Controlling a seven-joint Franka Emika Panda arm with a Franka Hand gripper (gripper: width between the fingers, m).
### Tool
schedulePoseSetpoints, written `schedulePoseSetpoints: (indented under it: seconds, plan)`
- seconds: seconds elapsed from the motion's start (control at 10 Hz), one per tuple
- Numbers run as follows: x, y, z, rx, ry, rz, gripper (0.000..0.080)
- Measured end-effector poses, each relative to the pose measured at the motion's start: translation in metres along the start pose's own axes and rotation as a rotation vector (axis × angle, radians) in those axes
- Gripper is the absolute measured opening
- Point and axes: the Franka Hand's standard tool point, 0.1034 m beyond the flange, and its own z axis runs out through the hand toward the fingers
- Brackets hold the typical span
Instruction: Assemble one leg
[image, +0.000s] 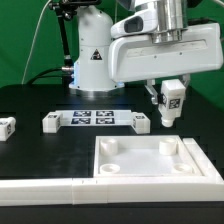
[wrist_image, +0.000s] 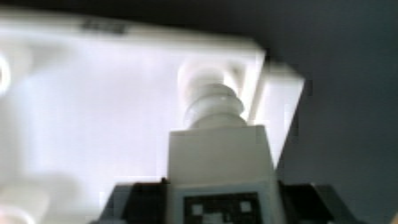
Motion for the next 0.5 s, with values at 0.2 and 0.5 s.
schedulePoseSetpoints:
  seconds: [0.2, 0.5]
  plan:
    - [0.039, 0.011, 0.012, 0.006, 0.014, -0.038, 0.0287]
    - [0.059, 0.017, 0.018, 0.007, 0.037, -0.078, 0.0287]
